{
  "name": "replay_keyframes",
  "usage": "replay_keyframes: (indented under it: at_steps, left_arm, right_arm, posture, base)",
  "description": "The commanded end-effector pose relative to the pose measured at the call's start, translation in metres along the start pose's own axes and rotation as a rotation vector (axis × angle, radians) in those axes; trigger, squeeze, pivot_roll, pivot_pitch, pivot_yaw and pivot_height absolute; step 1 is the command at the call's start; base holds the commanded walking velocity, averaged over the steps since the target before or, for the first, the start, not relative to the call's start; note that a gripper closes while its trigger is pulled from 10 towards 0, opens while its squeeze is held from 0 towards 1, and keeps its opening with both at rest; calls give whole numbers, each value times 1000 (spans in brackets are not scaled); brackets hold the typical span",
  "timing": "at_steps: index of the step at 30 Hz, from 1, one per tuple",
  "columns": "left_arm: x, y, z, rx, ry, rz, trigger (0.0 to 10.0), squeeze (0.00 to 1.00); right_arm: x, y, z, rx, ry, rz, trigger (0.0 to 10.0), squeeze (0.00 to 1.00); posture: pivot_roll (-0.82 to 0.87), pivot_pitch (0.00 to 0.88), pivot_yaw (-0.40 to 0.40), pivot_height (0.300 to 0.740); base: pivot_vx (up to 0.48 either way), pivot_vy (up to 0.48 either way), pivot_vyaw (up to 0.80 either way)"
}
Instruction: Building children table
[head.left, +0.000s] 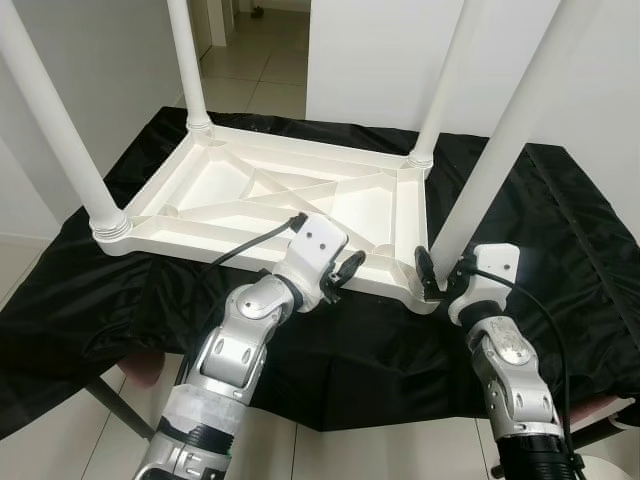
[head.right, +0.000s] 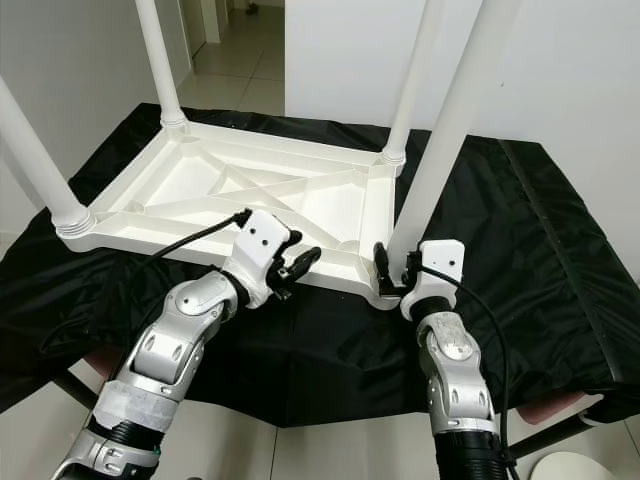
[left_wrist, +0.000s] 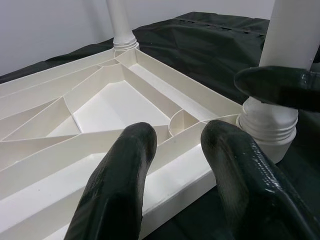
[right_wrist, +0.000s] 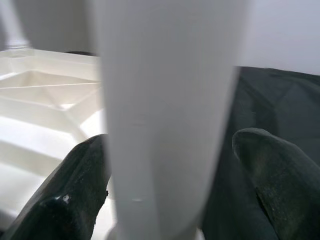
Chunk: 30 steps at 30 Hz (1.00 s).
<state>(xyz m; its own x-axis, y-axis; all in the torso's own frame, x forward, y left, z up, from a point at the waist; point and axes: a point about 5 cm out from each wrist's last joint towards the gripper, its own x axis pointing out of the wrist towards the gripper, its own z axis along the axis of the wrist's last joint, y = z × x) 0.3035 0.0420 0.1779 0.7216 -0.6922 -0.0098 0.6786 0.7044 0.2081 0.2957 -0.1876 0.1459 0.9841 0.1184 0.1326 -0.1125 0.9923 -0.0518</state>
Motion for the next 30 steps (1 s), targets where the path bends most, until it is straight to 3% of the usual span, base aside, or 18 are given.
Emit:
replay_keyframes:
  at_steps: [1,22,30]
  left_arm:
    - [1,5,2,6,-6,107,10000,0]
    - [-1,10,7,36,-12,86,10000,0]
    - [-8,11,7,32,0,88,10000,0]
  right_arm:
    - [1,-2,-1,-3,5,13,10000,0]
    - [-6,2,3,-5,-20,47,10000,0]
    - [-9,13,5,-3,-21,92,10000,0]
  posture:
    - [-1,13,-41,740]
    - [-23,96,11,740]
    - [-14,148,23,740]
  base:
    - [0,0,0]
    - [0,0,0]
    - [0,0,0]
